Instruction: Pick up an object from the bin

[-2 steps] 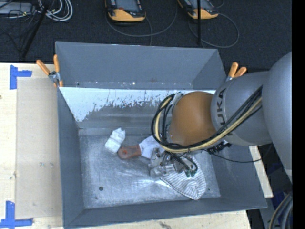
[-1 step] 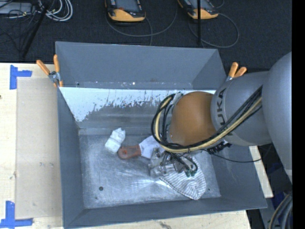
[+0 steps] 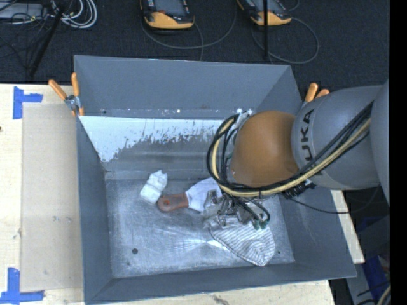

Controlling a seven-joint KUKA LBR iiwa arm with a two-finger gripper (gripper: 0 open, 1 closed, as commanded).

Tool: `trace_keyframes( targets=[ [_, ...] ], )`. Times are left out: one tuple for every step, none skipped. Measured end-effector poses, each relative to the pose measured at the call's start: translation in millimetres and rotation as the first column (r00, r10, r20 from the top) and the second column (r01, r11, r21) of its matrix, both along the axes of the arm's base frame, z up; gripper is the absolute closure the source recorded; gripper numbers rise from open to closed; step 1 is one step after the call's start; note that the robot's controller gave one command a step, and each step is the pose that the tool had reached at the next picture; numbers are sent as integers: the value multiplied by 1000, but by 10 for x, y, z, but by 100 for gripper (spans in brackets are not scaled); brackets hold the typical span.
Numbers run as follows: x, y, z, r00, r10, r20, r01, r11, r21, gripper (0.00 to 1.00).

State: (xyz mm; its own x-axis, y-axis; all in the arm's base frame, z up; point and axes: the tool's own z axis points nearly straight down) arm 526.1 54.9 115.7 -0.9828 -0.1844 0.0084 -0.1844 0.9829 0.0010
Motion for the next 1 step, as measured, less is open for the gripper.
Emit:
trace_keyframes(
  targets=[
    [26,27,1157,1000,1,9,-1,1000,1,0]
  ],
)
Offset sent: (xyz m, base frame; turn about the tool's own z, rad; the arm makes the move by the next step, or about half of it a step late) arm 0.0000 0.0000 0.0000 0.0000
